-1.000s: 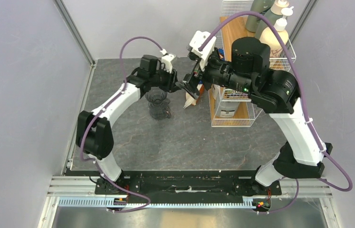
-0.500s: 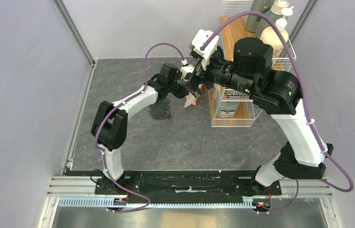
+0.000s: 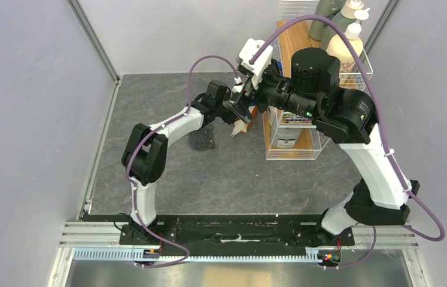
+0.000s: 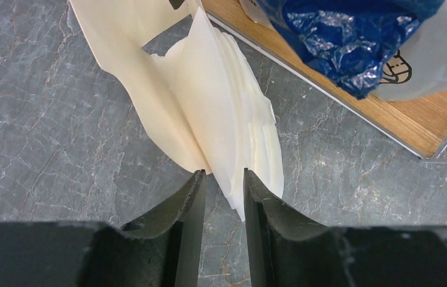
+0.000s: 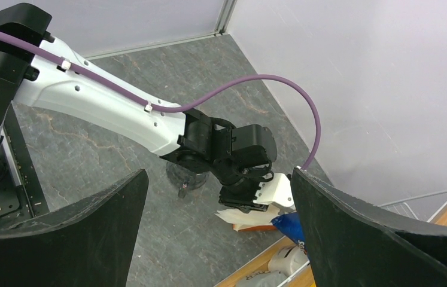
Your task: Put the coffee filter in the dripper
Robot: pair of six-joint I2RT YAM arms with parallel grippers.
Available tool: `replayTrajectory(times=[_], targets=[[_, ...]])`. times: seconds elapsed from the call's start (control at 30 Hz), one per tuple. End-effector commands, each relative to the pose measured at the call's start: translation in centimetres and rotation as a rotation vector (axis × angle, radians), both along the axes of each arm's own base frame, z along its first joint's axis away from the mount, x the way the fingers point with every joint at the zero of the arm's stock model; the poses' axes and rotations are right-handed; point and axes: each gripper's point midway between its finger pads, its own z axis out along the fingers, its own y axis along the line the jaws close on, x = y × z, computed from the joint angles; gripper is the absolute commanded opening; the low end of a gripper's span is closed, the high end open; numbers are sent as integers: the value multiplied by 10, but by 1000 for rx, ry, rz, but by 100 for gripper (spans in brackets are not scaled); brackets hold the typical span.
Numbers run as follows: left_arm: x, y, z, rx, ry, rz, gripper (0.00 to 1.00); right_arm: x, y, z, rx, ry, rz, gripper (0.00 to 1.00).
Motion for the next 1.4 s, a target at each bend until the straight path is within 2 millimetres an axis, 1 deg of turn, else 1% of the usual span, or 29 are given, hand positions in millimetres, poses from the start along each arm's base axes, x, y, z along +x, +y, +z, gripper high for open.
replayTrajectory(times=[0.0,0.03,0.3,0.63,1.0,1.17,1.3,1.33,1.37], targets=[[13,-19,19,-31,-89,-61,37,-1,-2,13,41,-29,-9,97],[13,-20,18,-30,-88,-62,37,2,-4,14,41,-34,-30,97],[18,-21,5,-13,-78,-50,39,3,-5,12,34,-32,-38,97],[27,-25,-2,-16,-70,-29,41,6,-6,10,28,-32,-52,97],[40,-23,-8,11,-100,11,34,7,-5,8,23,-34,-53,97],[43,-23,-11,13,-97,18,32,8,-4,7,22,-35,-55,97],[45,-23,-17,13,-83,32,33,8,-5,6,17,-35,-56,97],[46,-23,-19,14,-77,40,32,8,-5,6,17,-34,-56,97],[46,-23,-18,12,-76,42,30,8,-5,5,15,-34,-56,97]])
